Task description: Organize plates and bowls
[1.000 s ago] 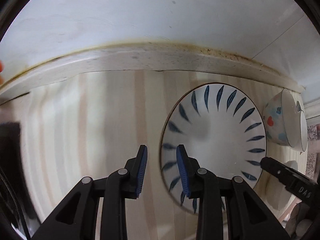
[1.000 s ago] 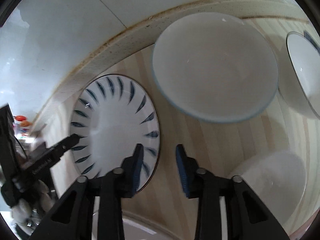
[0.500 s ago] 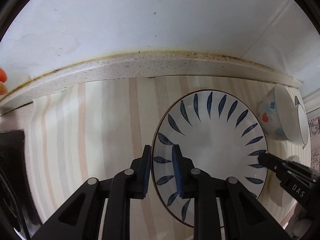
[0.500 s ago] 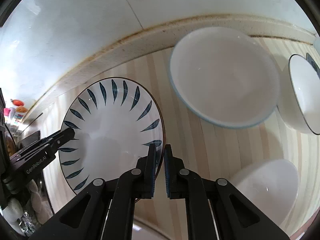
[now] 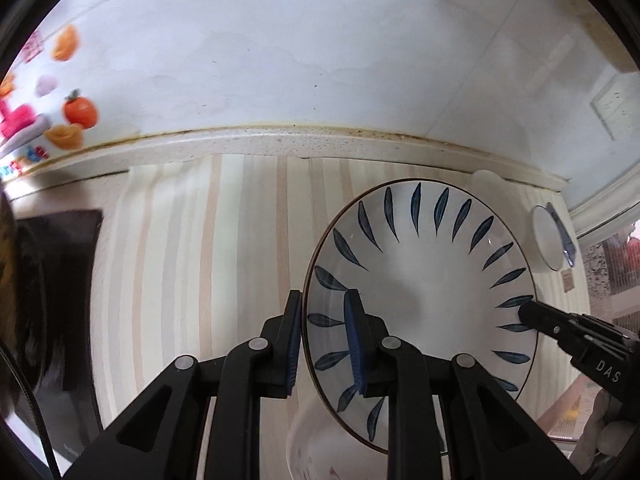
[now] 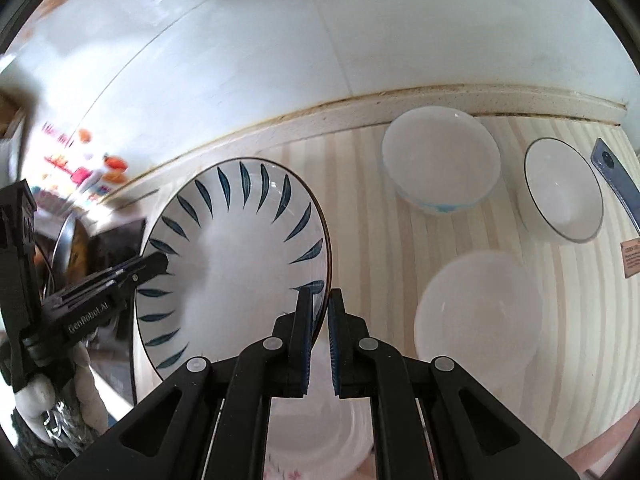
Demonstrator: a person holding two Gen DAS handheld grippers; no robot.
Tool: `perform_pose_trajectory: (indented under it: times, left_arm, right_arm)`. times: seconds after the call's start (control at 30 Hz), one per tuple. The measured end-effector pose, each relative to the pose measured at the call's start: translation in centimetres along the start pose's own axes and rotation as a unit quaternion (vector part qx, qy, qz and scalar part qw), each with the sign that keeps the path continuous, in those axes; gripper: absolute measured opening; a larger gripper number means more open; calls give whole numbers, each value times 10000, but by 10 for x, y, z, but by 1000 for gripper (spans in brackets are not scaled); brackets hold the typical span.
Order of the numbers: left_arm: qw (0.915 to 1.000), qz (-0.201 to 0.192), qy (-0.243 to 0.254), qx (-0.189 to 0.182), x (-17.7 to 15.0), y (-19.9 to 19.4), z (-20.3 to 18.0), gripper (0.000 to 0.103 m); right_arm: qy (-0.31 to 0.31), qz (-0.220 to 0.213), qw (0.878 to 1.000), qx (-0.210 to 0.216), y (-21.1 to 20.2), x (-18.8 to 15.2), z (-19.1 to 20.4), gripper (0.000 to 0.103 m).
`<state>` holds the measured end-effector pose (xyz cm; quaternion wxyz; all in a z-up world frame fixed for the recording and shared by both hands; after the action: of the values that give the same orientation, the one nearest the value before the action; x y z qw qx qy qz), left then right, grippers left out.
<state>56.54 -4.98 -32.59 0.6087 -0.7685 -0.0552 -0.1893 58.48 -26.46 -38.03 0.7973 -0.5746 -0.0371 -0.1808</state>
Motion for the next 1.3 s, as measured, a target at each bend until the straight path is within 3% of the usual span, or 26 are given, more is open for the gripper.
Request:
perform_pose_trajectory:
  times: [0.3, 0.6, 0.93, 1.3]
  left_arm:
    - [9998, 99, -154, 15, -55, -24, -8, 18]
    - [9982, 553, -159, 143, -105, 17, -5, 18]
    - [9960, 784, -73, 419, -123, 42, -1, 18]
    - [9949, 831, -66, 569, -124, 47, -6, 18]
  right_arm:
    - [-181, 288, 9993, 180, -16, -73, -7, 9]
    - [-161, 607, 9980, 112, 19, -116, -27, 9]
    - [-233, 847, 9961, 80, 45, -138, -37, 9]
    - [-249, 905, 9955, 136, 47, -134, -40, 9]
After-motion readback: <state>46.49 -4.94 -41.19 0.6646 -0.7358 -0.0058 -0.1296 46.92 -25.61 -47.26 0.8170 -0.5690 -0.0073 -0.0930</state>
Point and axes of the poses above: each gripper's, at about its wrist camera, not at the fingertips, and y roughly the way its jaws point, z to its left, x to its top, the point moved 7 cm from there along y, roughly the way its jaws point
